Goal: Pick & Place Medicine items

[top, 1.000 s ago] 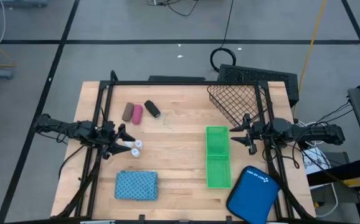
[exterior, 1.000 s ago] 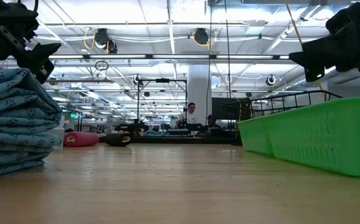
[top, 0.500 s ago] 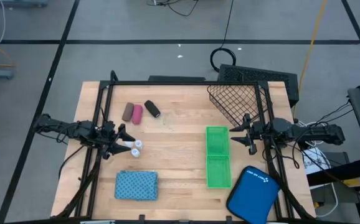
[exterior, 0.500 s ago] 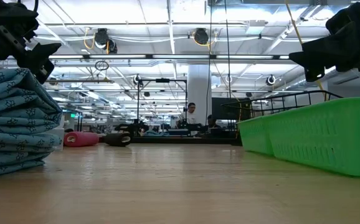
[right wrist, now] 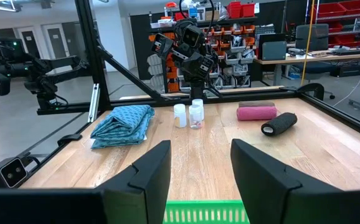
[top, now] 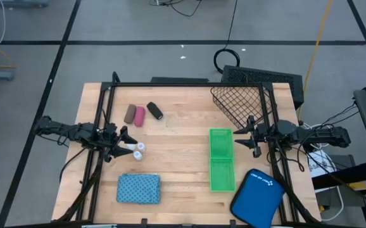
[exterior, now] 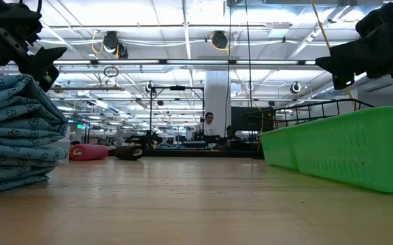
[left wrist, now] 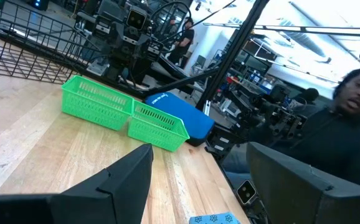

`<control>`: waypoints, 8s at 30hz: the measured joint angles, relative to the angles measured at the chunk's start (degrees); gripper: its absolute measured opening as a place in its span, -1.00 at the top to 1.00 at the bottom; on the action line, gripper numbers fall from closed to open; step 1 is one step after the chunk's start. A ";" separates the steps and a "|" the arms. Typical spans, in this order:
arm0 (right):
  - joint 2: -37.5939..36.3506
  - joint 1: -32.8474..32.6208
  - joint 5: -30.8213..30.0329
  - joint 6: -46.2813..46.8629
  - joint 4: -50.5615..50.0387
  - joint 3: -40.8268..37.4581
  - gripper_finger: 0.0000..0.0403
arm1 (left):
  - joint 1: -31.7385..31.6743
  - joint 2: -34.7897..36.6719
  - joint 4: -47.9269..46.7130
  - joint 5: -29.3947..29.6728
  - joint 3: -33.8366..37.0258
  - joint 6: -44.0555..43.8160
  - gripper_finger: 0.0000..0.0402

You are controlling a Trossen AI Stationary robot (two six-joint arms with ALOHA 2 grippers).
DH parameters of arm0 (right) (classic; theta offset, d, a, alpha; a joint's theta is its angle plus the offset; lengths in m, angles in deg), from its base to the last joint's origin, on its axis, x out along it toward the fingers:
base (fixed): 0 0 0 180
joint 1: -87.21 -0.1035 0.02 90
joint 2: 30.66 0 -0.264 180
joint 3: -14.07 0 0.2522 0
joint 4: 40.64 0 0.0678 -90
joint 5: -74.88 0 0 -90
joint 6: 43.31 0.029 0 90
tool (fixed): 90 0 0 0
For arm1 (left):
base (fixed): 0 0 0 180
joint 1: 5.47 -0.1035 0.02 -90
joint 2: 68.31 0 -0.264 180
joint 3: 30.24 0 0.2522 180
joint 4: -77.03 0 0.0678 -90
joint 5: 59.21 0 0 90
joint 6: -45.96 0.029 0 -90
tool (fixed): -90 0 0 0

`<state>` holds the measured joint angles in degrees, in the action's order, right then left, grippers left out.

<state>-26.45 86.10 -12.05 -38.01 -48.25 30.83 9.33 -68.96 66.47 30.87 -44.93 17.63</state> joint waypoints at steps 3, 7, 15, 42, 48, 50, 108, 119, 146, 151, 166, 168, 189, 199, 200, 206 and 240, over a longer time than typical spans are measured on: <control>0.00 0.00 0.01 0.01 -0.02 -0.02 0.23 | 0.00 0.00 0.02 0.00 0.00 0.00 -0.34; 0.00 -0.02 0.02 0.00 0.00 0.00 0.23 | 0.00 0.01 0.01 -0.02 0.00 0.00 -0.34; 0.00 -0.02 0.00 0.02 -0.02 0.00 0.23 | 0.01 0.02 -0.01 -0.02 0.00 0.00 -0.34; 0.00 -0.02 0.02 0.01 -0.02 0.00 0.23 | -0.74 0.00 5.52 16.56 -0.02 12.02 -0.34; 0.00 -0.02 0.02 0.00 -0.02 -0.02 0.23 | -0.74 0.00 7.47 16.57 -0.02 5.89 -0.34; 0.00 -0.02 0.00 0.02 0.00 0.00 0.23 | -0.74 0.00 7.63 16.60 -0.02 5.52 -0.34; 0.00 -0.02 0.00 0.01 -0.04 -0.02 0.23 | 50.13 -83.55 -51.04 10.94 -49.20 -114.78 -0.34; 0.00 0.00 0.00 0.02 -0.04 -0.02 0.23 | 47.95 -93.65 -45.51 17.91 -49.38 -114.47 -0.34; 0.00 -0.02 0.02 0.02 -0.04 0.00 0.23 | 48.71 -110.45 -32.96 52.36 -49.21 -100.36 0.50; 0.00 -0.02 0.00 0.00 -0.04 -0.01 0.23 | 48.96 -105.74 -32.51 55.70 -48.83 -95.36 0.50; -0.02 -0.02 0.00 0.00 -0.44 0.00 0.23 | 41.42 -77.98 -13.74 67.49 -49.00 -33.49 0.50; -0.02 -0.02 0.00 0.00 -0.44 -0.01 0.23 | 39.82 -75.02 -8.75 65.98 -49.03 -24.06 0.50; -0.02 -0.01 0.00 0.00 -0.40 -0.01 0.23 | 31.18 -66.00 25.81 49.65 -49.13 25.49 0.50; 0.00 -0.01 0.02 14.85 6.34 -0.01 0.23 | 30.49 -65.99 26.09 47.87 -49.16 25.27 0.50; 0.00 0.00 0.02 17.40 7.86 -0.01 0.23 | 30.49 -66.01 26.11 47.87 -49.16 25.37 0.50; -0.02 -0.02 -3.17 18.88 12.72 -0.02 0.23 | 29.31 -65.99 25.48 46.00 -49.16 25.19 0.50; 73.48 -15.26 2.96 7.69 66.51 27.16 -0.97 | 19.10 -65.99 27.05 26.33 -49.20 23.54 0.50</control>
<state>47.02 70.85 -9.08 -30.32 18.26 57.99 28.44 -134.95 93.53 57.20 -94.13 41.17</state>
